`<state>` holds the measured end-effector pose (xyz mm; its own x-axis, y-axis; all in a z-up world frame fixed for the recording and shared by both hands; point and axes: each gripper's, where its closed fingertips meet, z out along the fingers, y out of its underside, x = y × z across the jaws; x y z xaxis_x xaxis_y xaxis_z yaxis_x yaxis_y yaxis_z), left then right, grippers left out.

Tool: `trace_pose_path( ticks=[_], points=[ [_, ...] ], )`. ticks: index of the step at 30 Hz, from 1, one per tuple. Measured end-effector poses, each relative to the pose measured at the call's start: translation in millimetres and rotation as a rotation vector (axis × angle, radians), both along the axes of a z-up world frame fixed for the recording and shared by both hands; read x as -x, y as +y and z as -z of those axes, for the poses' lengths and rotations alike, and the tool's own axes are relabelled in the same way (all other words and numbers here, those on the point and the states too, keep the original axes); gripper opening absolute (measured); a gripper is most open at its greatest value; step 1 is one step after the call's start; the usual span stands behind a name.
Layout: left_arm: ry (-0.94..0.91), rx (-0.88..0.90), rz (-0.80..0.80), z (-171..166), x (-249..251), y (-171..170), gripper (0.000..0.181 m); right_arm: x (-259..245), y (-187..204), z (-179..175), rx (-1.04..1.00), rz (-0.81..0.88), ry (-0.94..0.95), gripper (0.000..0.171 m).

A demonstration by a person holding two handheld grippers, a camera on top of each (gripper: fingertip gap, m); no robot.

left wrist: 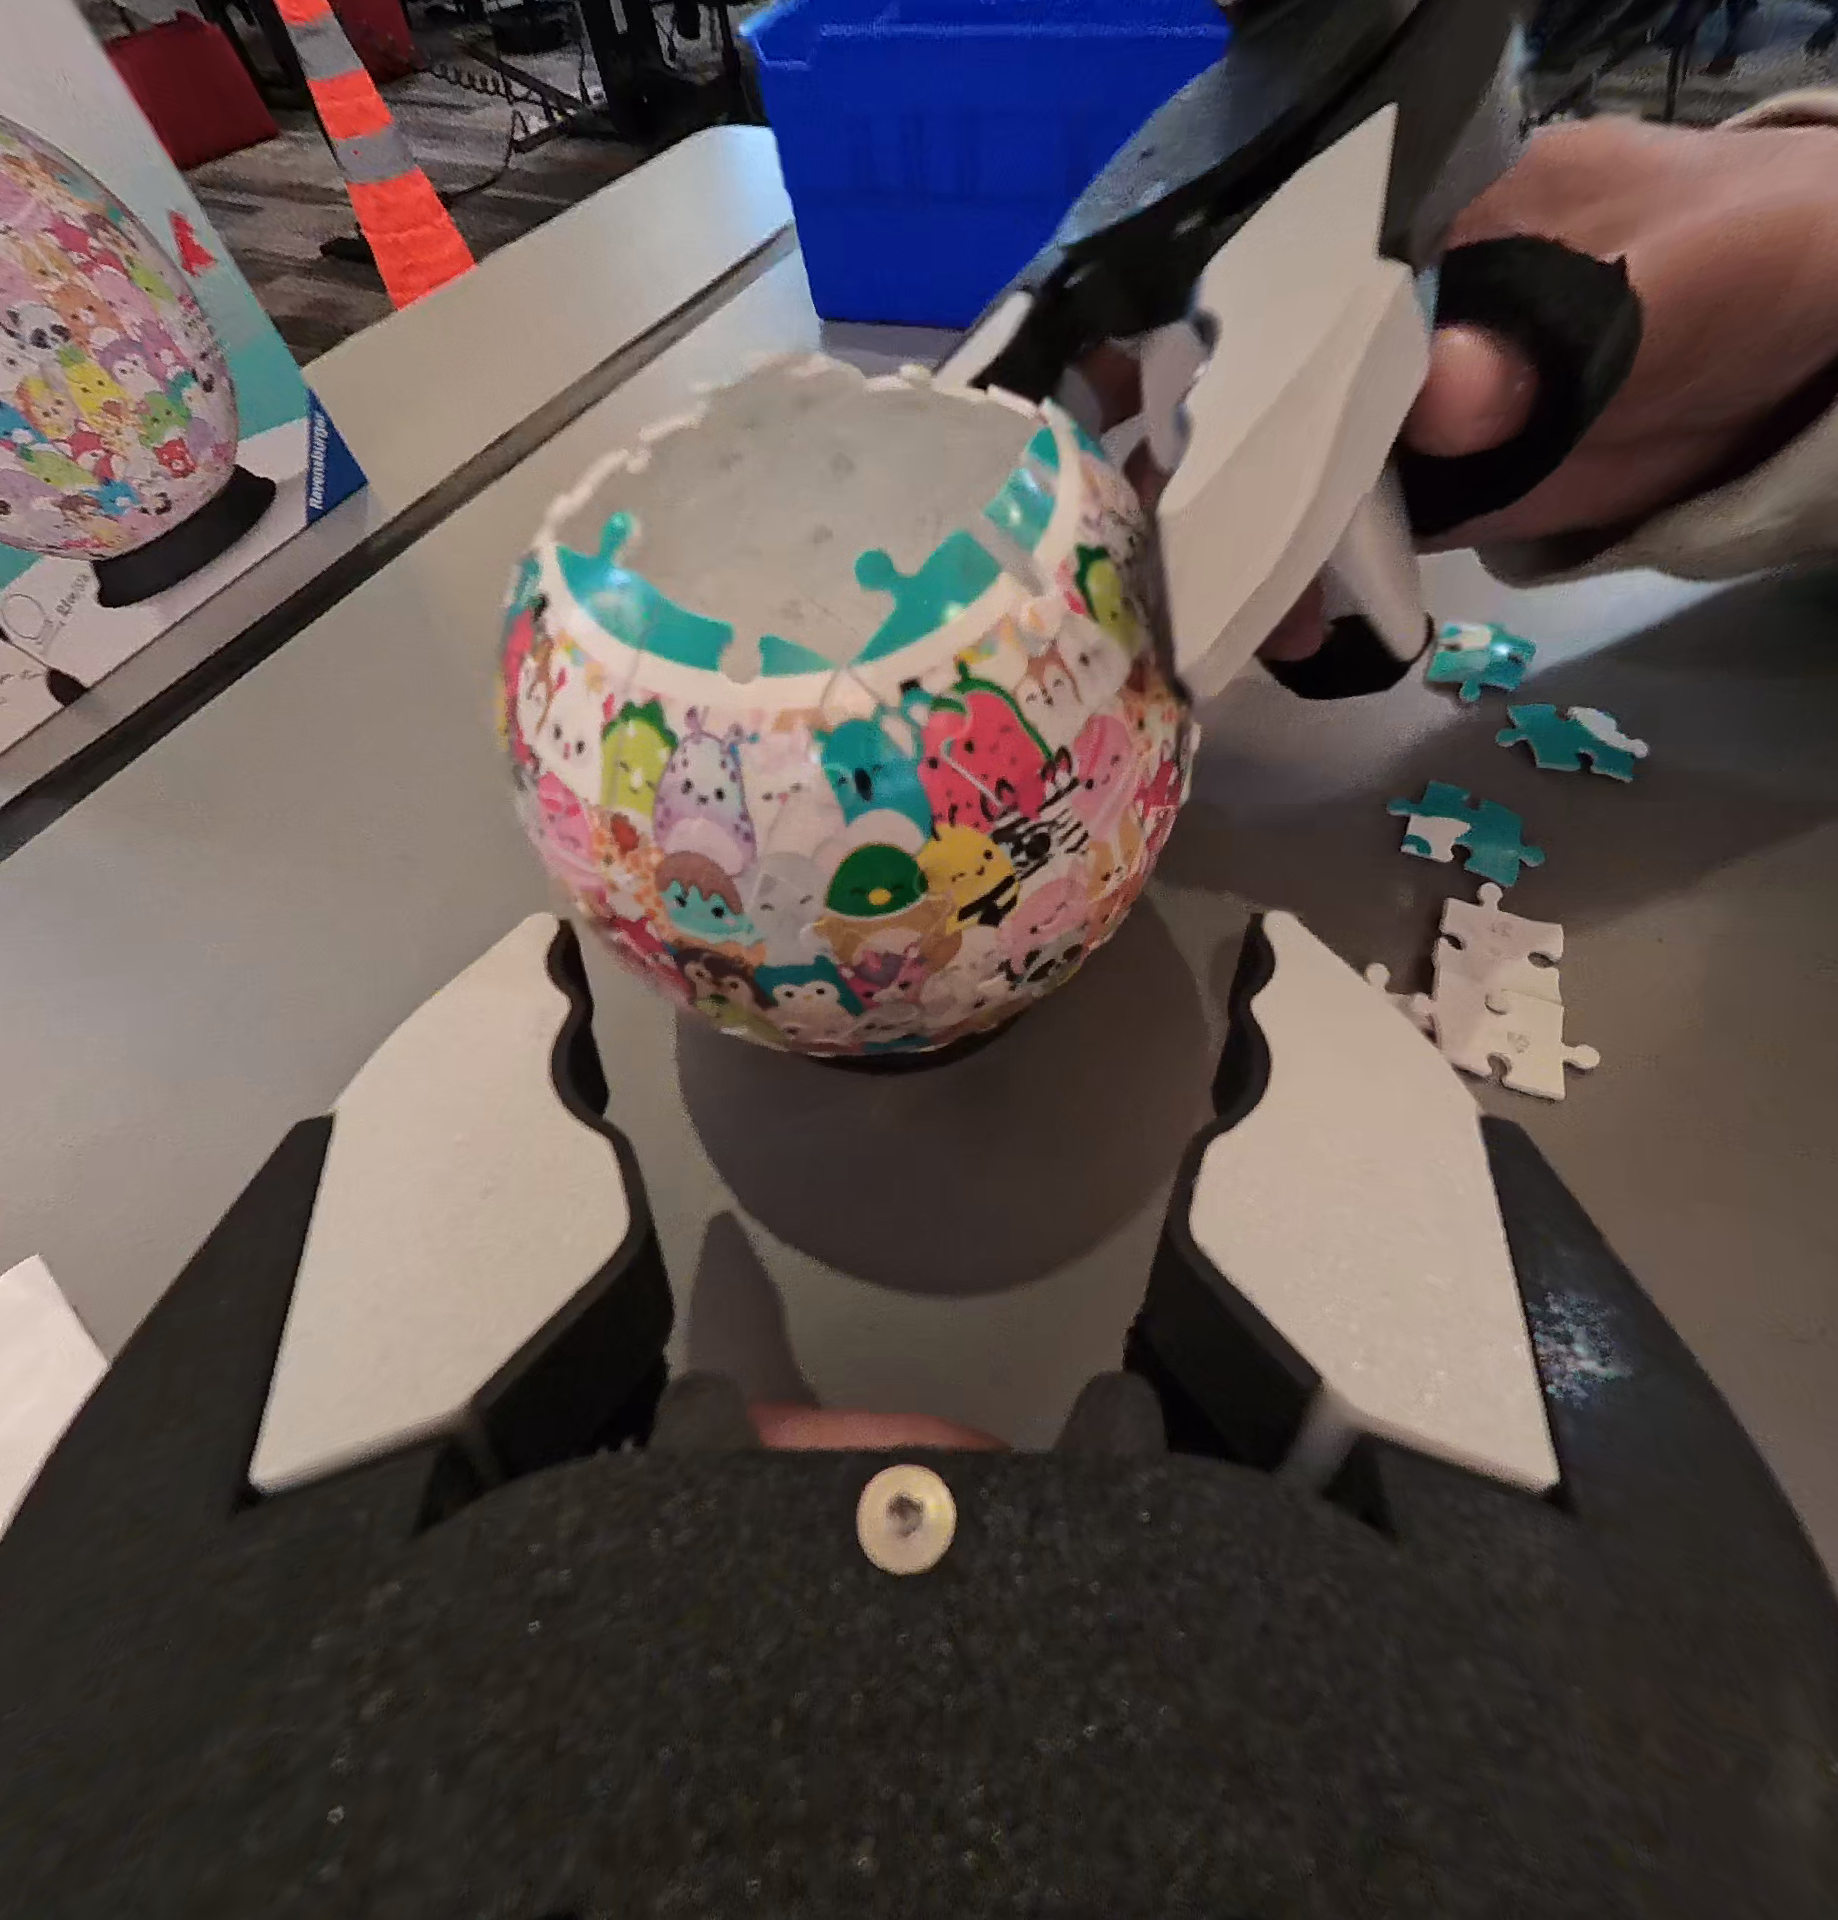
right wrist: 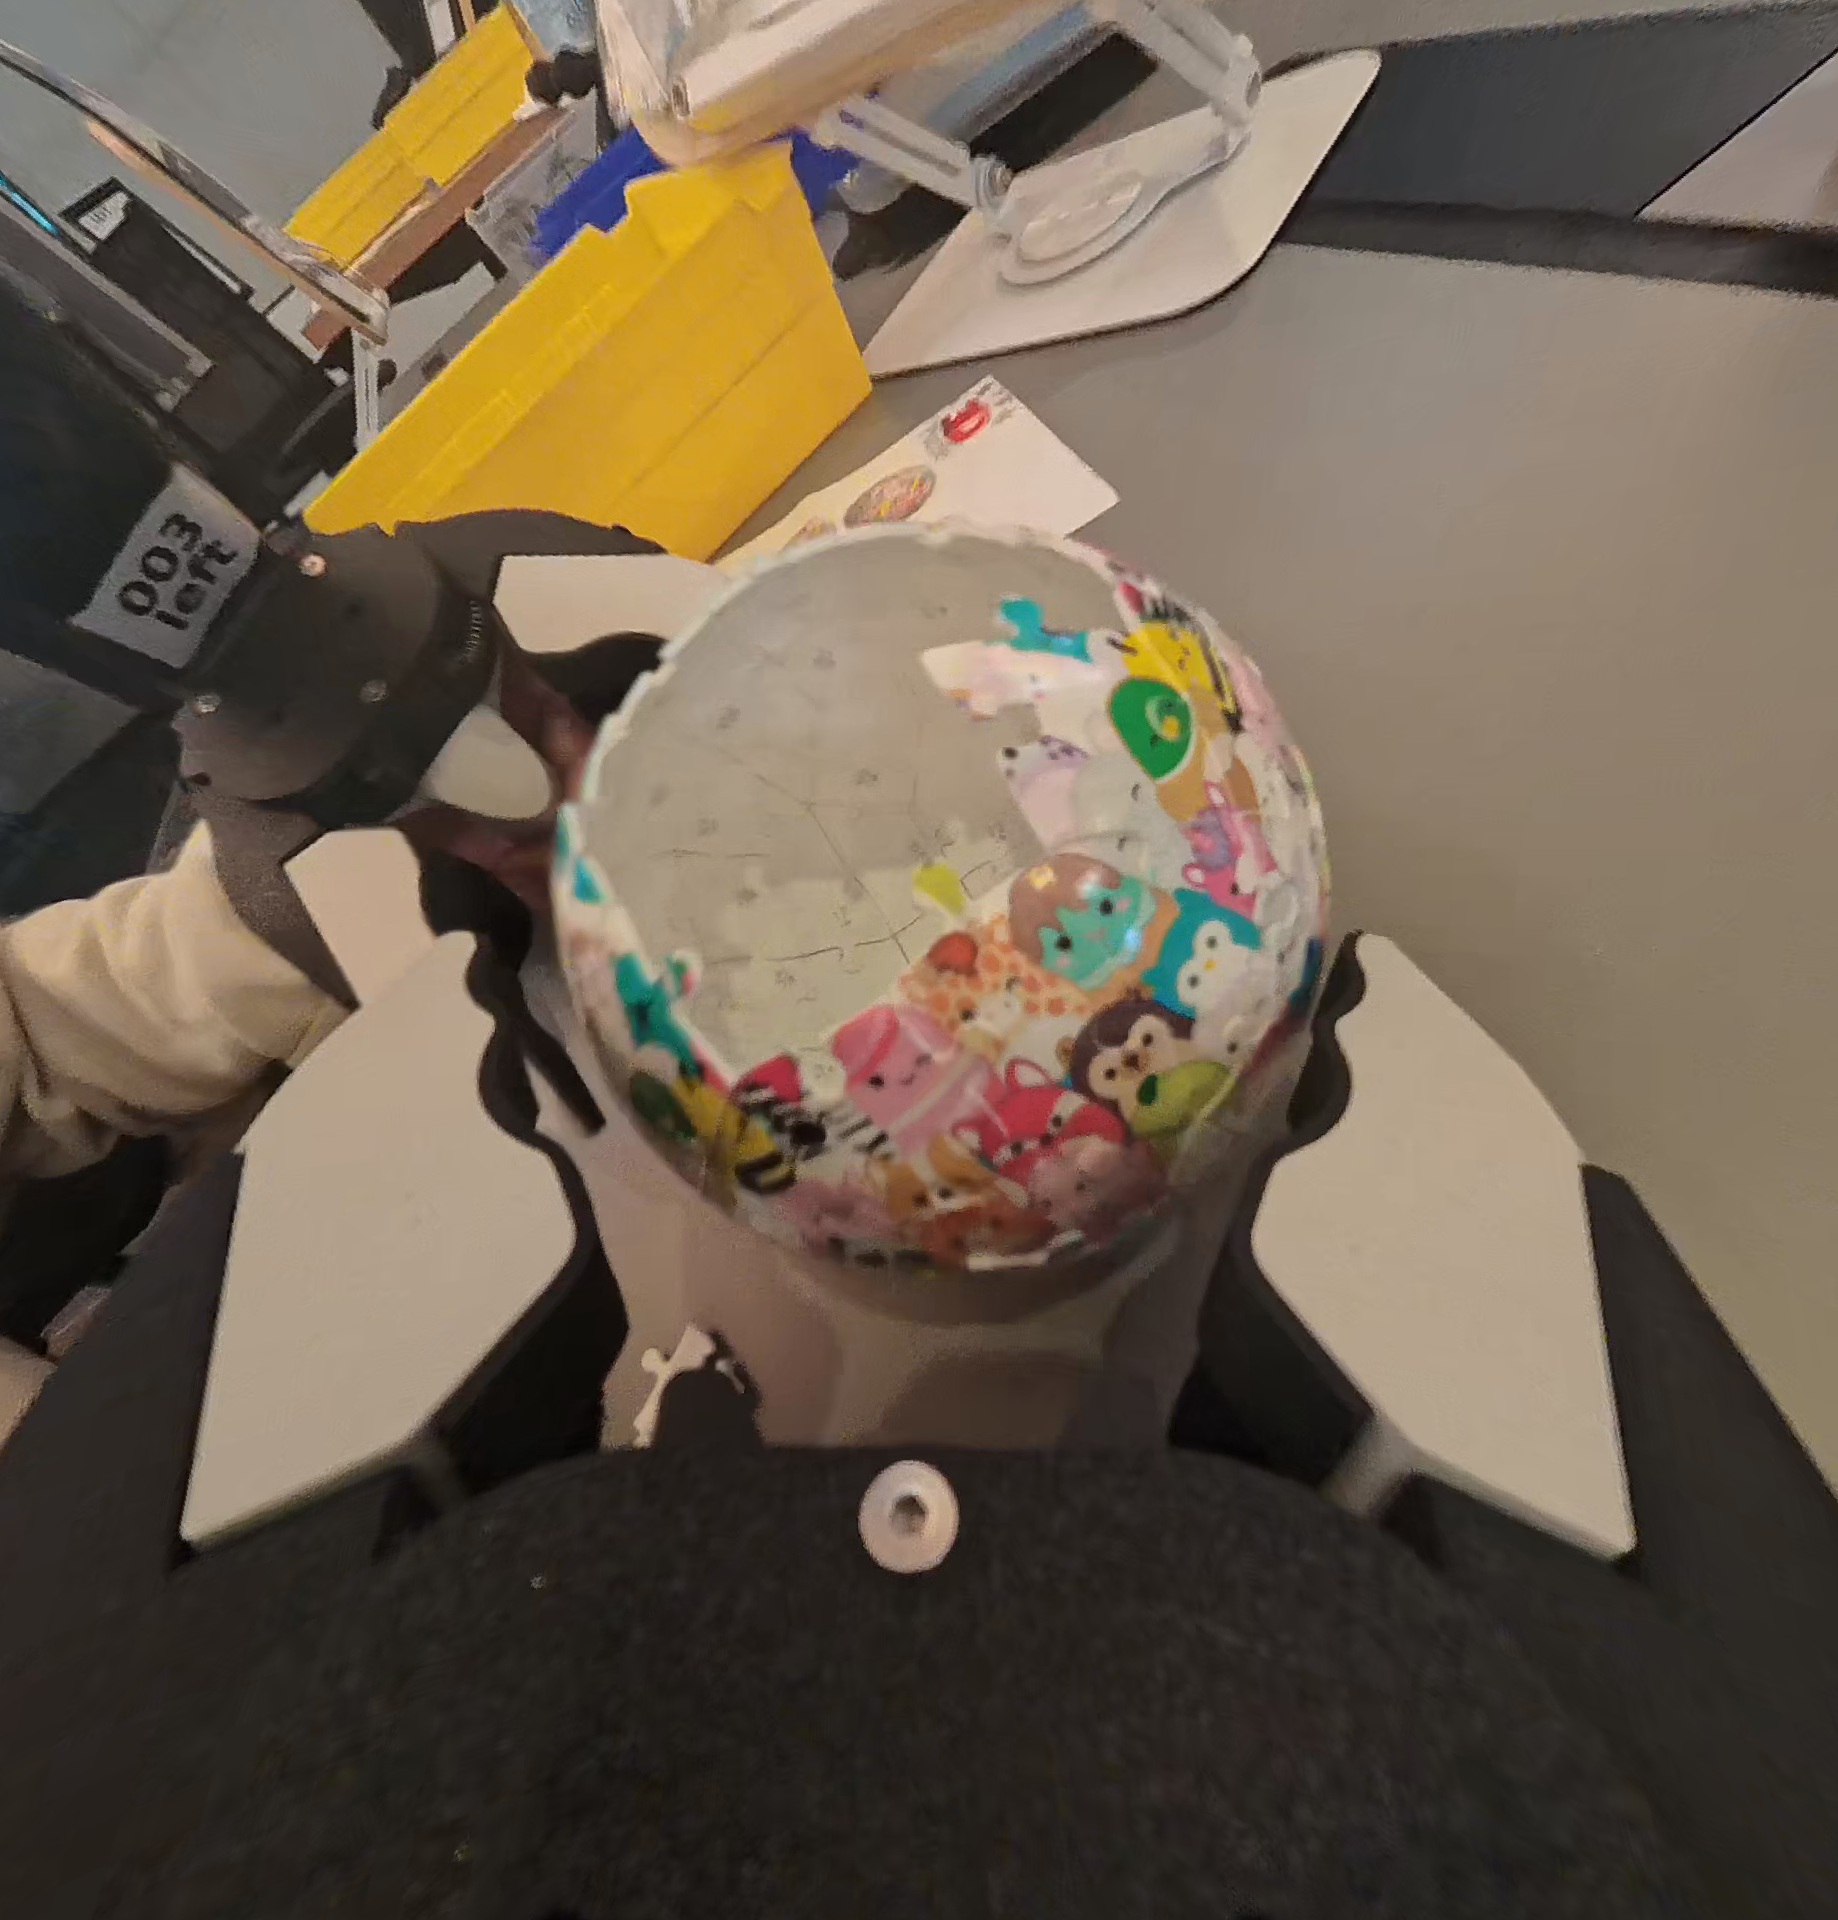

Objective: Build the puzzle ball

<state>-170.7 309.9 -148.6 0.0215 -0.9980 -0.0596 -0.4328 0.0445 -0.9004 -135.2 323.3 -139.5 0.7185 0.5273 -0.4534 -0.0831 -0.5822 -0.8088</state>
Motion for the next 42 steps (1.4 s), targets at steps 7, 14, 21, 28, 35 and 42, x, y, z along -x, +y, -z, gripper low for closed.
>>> trace_pose_path(
  ticks=[7,14,21,28,35,42],
  points=[
    [-0.164,0.104,-0.101,-31.4,12.3,21.4,0.108,-48.7,-12.0,-53.9,-0.15,0.114,-0.192,0.116],
    [-0.282,0.146,0.007,-54.1,15.2,5.4,0.082,-29.7,-10.5,-29.3,-0.049,0.18,-0.105,0.136],
    [-0.26,-0.11,0.147,-71.1,4.3,-37.8,0.083,-28.0,-11.5,-14.0,-0.022,0.286,-0.04,0.136],
    [-0.047,-0.176,0.274,-55.6,-14.8,-43.2,0.089,-20.0,-7.5,-6.3,-0.013,0.309,-0.027,0.137],
    [0.075,-0.167,0.321,-43.8,-22.3,-42.9,0.088,-27.0,-6.8,-10.1,-0.017,0.32,0.008,0.132],
    [0.087,-0.153,0.314,-38.8,-23.2,-44.6,0.089,-29.1,-4.5,-8.3,-0.001,0.318,0.025,0.132]
  ],
)
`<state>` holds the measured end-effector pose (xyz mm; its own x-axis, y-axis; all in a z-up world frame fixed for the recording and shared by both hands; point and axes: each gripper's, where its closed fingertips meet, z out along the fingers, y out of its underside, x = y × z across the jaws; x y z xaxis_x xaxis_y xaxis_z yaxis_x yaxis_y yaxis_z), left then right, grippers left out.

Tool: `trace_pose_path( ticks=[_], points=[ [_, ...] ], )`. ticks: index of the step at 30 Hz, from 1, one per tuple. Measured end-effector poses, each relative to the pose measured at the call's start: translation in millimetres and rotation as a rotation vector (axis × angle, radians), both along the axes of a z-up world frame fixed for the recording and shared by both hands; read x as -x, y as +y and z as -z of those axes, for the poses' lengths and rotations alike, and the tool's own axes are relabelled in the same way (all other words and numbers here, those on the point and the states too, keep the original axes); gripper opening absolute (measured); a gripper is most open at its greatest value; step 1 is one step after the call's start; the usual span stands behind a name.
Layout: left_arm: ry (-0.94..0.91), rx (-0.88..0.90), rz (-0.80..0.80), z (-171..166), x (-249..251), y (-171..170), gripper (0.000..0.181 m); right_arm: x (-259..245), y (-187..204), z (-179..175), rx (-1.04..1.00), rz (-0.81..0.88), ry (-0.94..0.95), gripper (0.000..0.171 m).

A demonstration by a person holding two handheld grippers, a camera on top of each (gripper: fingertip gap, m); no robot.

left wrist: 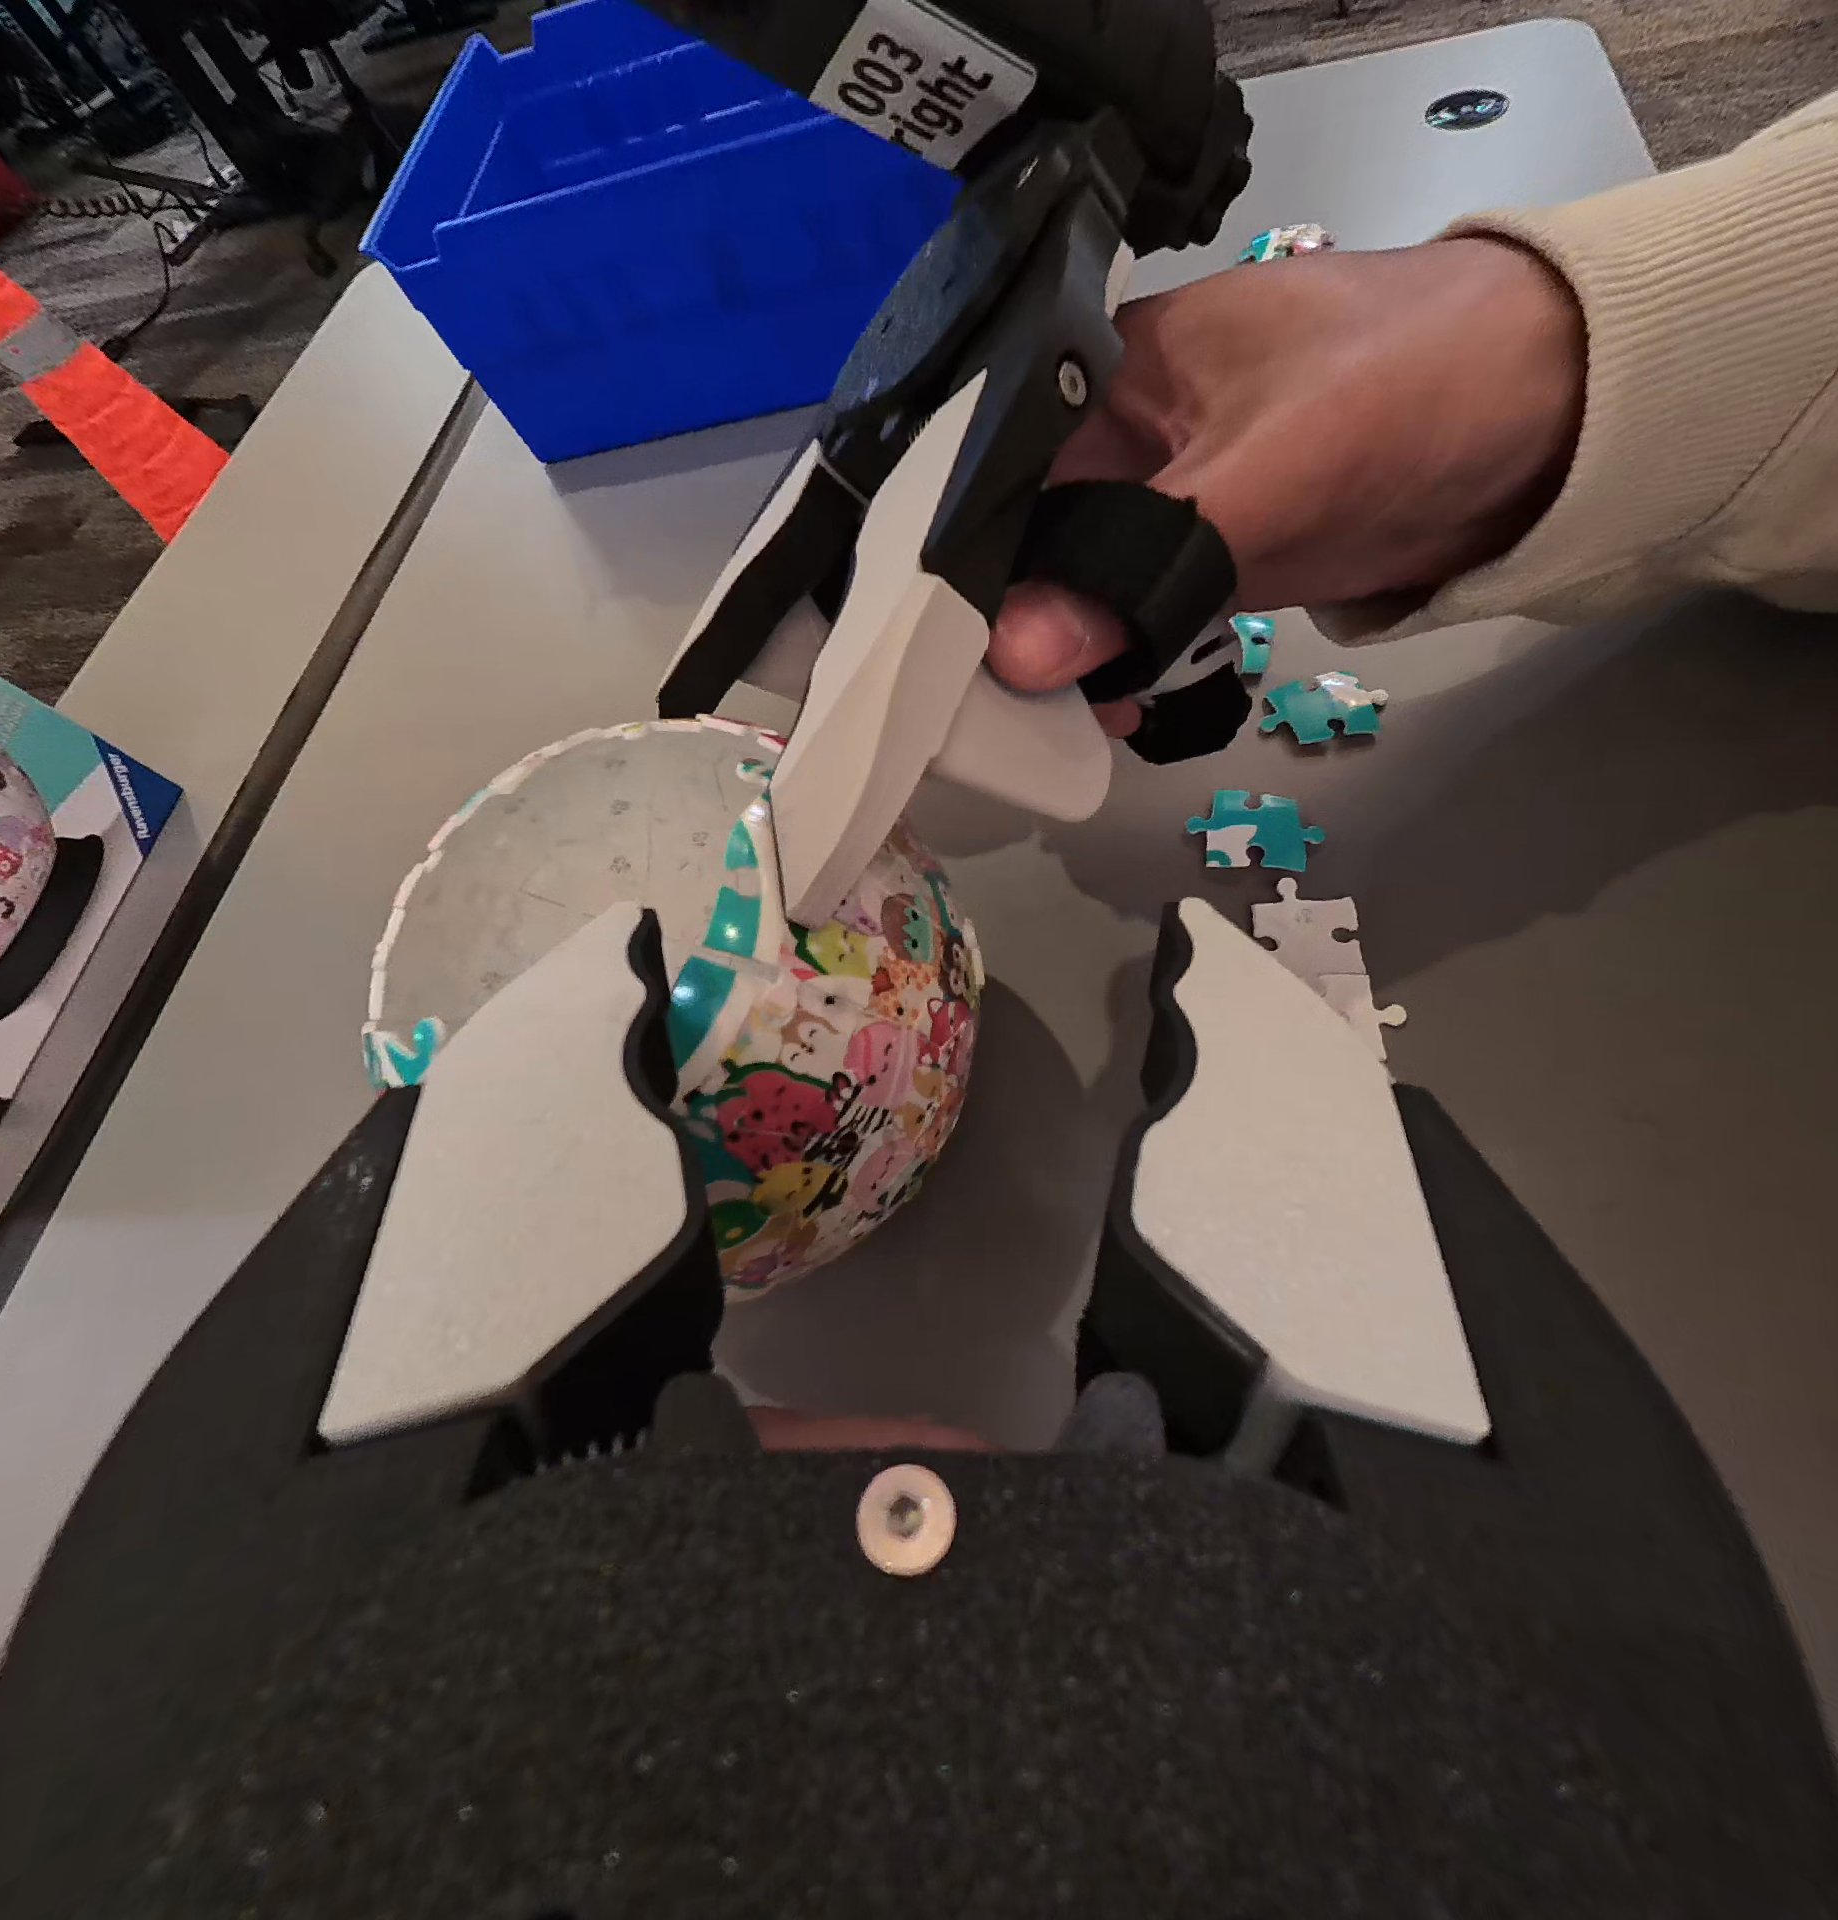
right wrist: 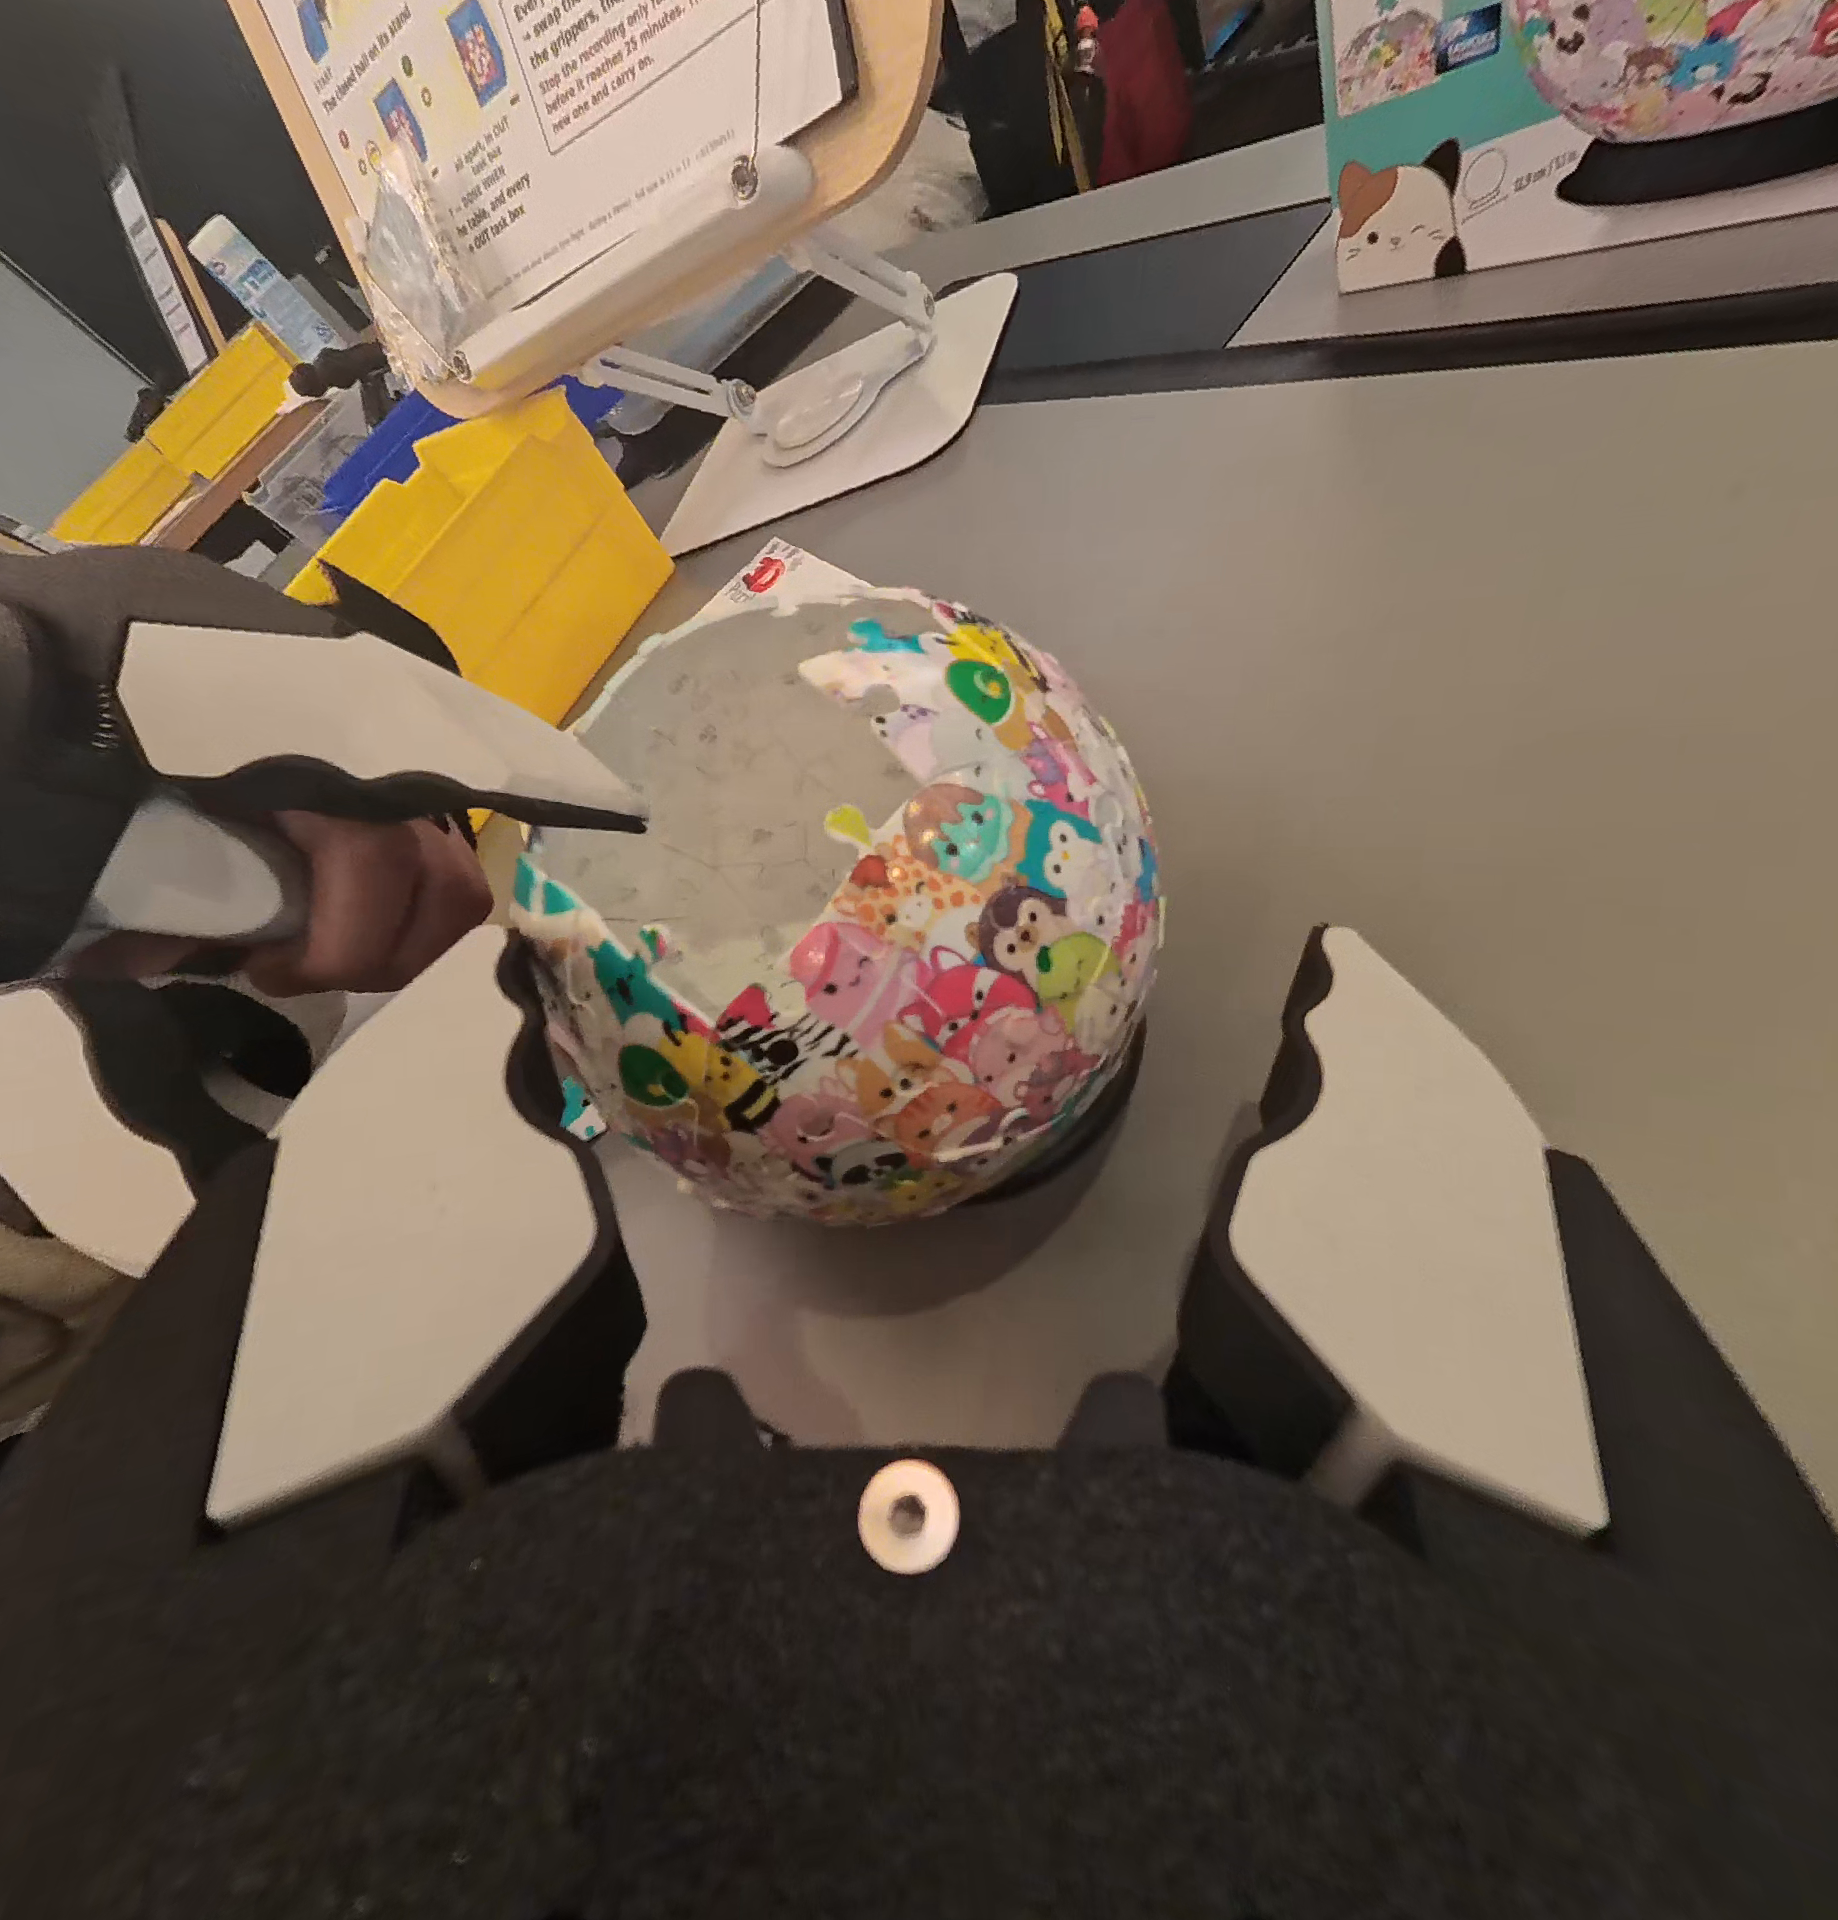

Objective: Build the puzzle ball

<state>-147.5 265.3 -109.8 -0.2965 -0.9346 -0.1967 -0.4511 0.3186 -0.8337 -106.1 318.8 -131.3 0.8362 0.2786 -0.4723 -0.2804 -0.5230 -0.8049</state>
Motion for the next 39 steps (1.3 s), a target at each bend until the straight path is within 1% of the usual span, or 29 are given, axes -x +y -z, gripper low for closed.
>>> trace_pose_path(
  ticks=[7,39],
  points=[
    [-0.005,0.014,-0.01,-0.1,0.1,0.3,0.093,-1.8,3.6,-3.7,-0.004,0.013,-0.078,0.134],
    [-0.014,0.006,-0.042,3.1,-0.8,3.1,0.105,-0.2,9.7,-4.5,0.016,0.063,-0.121,0.133]
  ],
)
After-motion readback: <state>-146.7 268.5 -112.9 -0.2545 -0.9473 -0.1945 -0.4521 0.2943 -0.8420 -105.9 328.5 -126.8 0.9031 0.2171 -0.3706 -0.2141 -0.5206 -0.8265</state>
